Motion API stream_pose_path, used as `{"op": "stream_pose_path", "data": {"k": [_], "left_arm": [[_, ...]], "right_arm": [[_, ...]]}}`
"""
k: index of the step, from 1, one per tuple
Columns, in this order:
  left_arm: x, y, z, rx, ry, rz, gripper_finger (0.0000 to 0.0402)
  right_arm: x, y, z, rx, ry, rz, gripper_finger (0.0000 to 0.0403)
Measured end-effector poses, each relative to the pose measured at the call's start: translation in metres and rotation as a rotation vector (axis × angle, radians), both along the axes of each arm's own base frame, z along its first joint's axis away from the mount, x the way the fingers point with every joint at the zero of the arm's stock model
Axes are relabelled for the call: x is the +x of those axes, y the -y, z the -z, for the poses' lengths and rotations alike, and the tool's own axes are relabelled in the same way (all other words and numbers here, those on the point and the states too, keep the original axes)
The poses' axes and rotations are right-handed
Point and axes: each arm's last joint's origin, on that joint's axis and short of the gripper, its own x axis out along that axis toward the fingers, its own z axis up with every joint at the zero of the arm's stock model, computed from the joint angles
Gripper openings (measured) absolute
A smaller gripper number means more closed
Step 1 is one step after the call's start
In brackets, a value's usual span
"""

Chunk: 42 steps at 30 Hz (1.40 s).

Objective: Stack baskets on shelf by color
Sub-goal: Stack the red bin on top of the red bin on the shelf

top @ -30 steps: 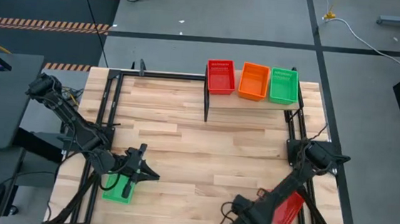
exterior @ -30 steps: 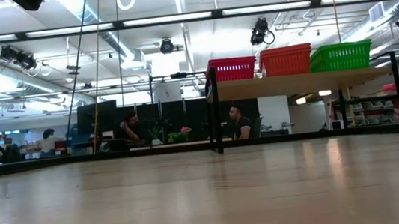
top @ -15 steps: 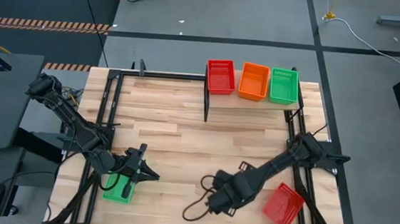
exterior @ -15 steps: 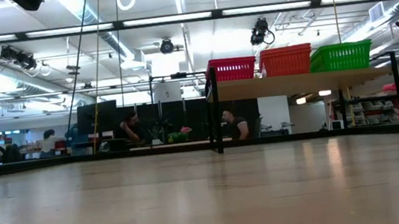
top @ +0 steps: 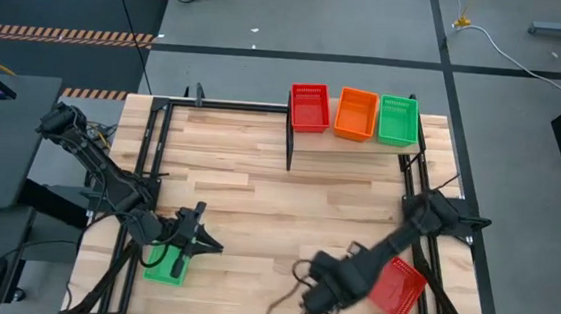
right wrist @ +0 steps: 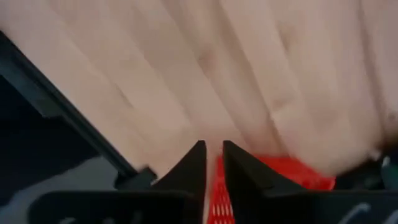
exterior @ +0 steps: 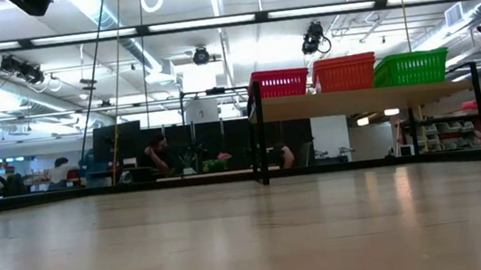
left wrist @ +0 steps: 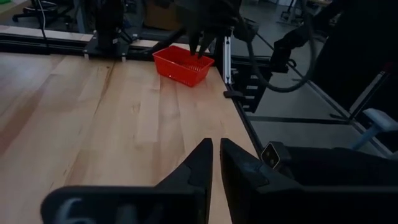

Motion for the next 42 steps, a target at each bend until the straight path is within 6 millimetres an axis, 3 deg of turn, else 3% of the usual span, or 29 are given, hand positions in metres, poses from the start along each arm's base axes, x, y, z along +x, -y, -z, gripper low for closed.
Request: {"op": "stream_pose_path", "data": {"k": [9, 16, 22, 30, 35, 42], "left_arm": [[0.000, 0.000, 0.000, -0.001, 0.000, -0.002, 0.0037], [0.001, -0.001, 0.000, -0.004, 0.003, -0.007, 0.0032], [0.001, -0.001, 0.000, -0.004, 0.003, -0.007, 0.0038], [0.001, -0.001, 0.000, -0.003, 0.003, -0.006, 0.0033], [0.001, -0.001, 0.000, -0.003, 0.003, -0.006, 0.0035], [0.001, -0.001, 0.000, -0.002, 0.003, -0.007, 0.0036]], "right_arm": [[-0.069, -0.057, 0.030, -0.159, -0.034, 0.072, 0.0171], [-0.108, -0.082, 0.054, -0.175, -0.047, 0.176, 0.0205], [-0.119, -0.088, 0.074, -0.169, -0.036, 0.223, 0.0209], [-0.129, -0.076, 0.110, -0.224, -0.065, 0.178, 0.0208], [-0.134, -0.069, 0.132, -0.187, -0.120, 0.138, 0.0177], [-0.119, -0.066, 0.126, -0.144, -0.130, 0.053, 0.0025]]}}
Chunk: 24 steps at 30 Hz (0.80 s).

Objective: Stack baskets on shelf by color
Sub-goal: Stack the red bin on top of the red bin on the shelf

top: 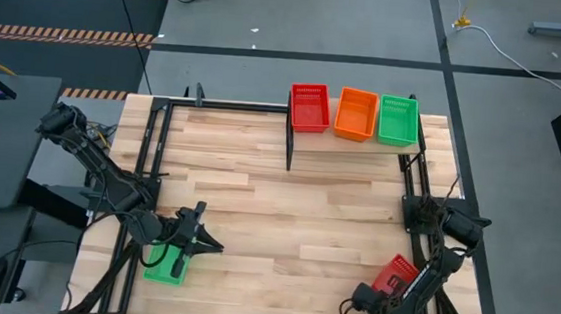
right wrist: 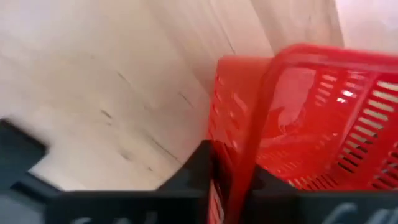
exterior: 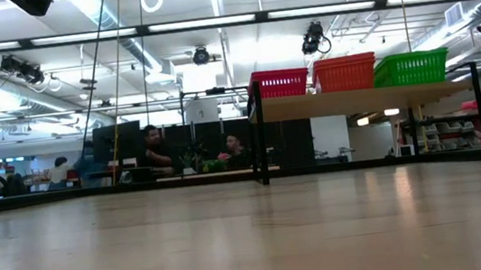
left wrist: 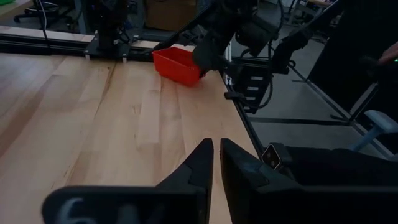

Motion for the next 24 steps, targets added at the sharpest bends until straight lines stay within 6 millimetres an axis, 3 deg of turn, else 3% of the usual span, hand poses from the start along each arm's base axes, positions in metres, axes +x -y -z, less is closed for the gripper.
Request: {"op": "stream_pose_path", "data": {"k": [5, 11, 14, 18, 24], "left_arm": [[0.000, 0.000, 0.000, -0.001, 0.001, 0.000, 0.0032], [0.000, 0.000, 0.000, 0.000, 0.002, -0.001, 0.0036], [0.000, 0.000, 0.000, 0.007, 0.003, 0.001, 0.0033], [0.000, 0.000, 0.000, 0.018, 0.000, 0.003, 0.0030], [0.000, 0.000, 0.000, 0.030, 0.003, 0.006, 0.0034]], "right_arm": [[0.026, 0.011, -0.022, 0.001, -0.022, -0.041, 0.0013], [0.067, 0.044, -0.070, -0.090, -0.033, -0.136, 0.0008], [0.096, 0.061, -0.093, -0.063, 0.111, -0.219, 0.0007], [0.129, 0.095, -0.128, -0.112, 0.256, -0.296, 0.0006], [0.165, 0.151, -0.163, -0.170, 0.309, -0.477, 0.0007]]}}
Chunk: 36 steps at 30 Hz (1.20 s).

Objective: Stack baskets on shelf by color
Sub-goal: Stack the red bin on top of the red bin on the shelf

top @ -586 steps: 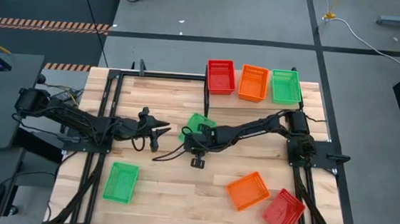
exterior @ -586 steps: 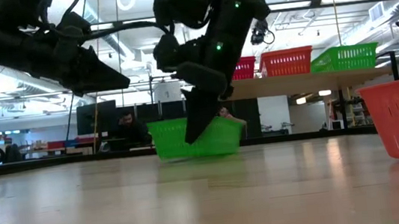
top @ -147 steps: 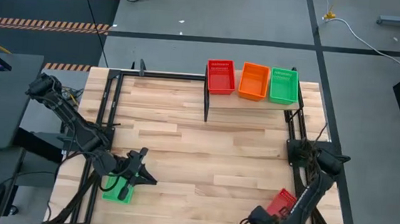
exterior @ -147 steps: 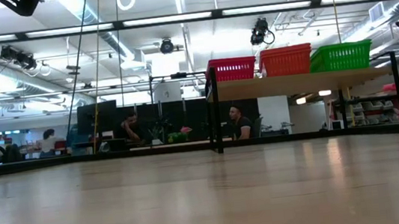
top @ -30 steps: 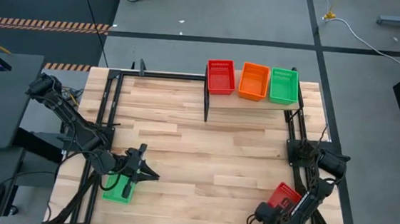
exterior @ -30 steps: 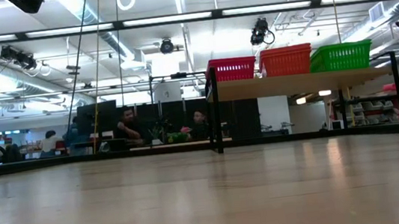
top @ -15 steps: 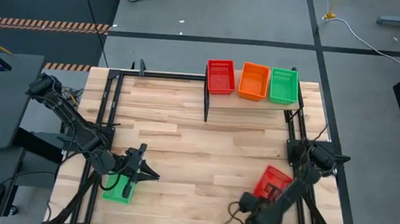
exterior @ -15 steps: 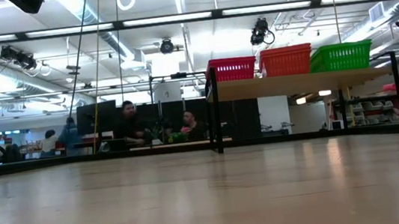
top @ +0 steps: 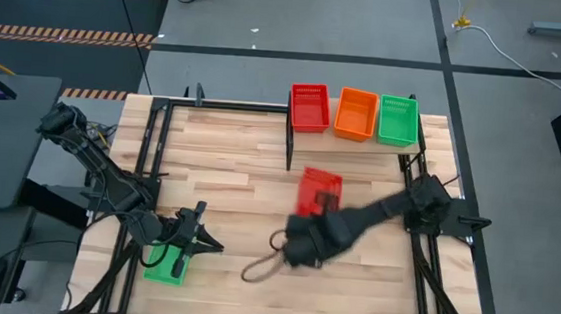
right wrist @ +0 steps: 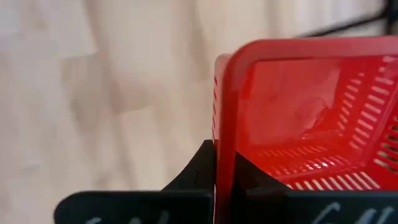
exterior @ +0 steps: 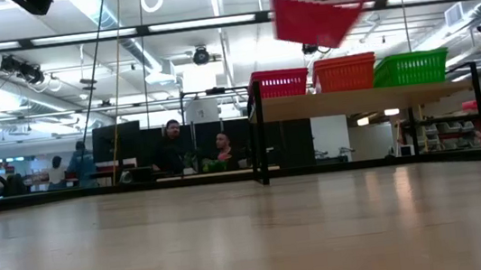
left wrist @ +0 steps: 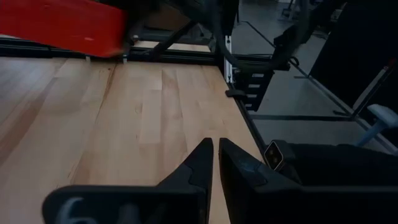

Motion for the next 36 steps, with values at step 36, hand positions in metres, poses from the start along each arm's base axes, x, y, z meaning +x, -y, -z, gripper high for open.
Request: {"op": "stream_pose_path", "data": {"k": [36], "left_arm": [[0.008, -0.011, 0.000, 0.079, 0.012, -0.038, 0.0025]], "right_arm": [[0.013, 0.292, -0.051, -0.092, -0.140, -0.173, 0.0009]]}}
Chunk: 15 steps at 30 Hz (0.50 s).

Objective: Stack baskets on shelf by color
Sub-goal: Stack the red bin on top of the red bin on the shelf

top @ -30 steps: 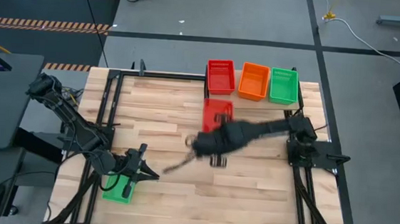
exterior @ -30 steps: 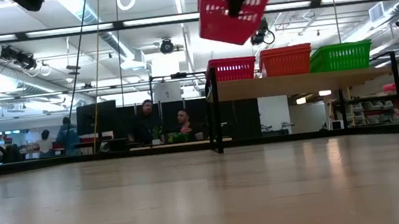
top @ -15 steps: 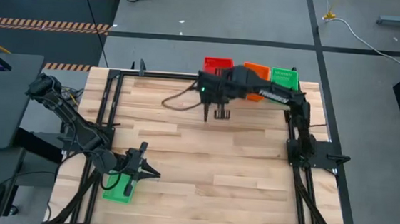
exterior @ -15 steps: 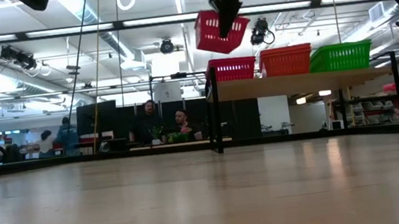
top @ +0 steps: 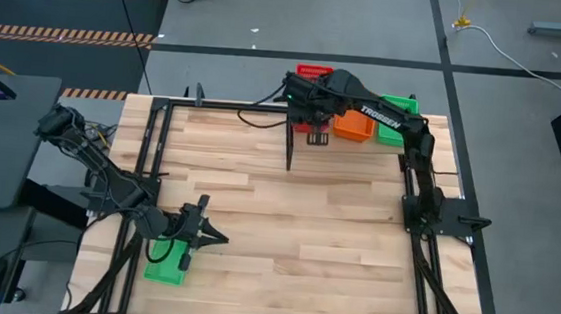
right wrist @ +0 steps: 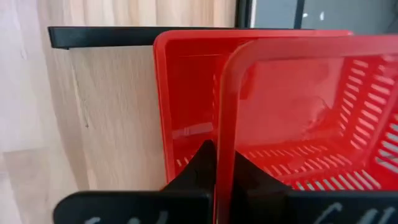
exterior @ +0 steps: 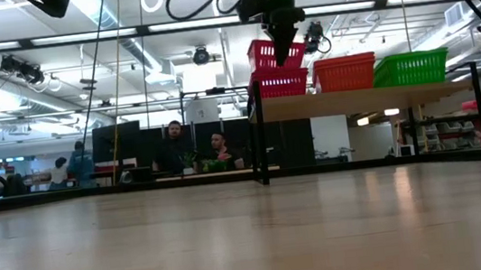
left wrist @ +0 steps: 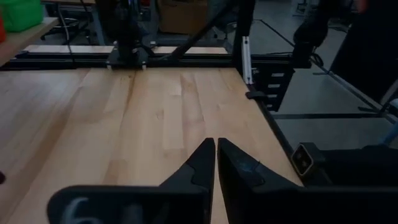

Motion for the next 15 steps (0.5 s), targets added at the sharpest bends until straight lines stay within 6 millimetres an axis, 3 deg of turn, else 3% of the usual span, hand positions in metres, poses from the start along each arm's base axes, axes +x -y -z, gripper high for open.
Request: {"op": "stream_pose_path", "data": {"k": [15], "left_arm": [[0.005, -0.011, 0.005, -0.017, -0.057, -0.066, 0.0026]], "right_arm": [[0.004, -0.008, 0.002, 0.056, 0.023, 0.003, 0.0012]]}}
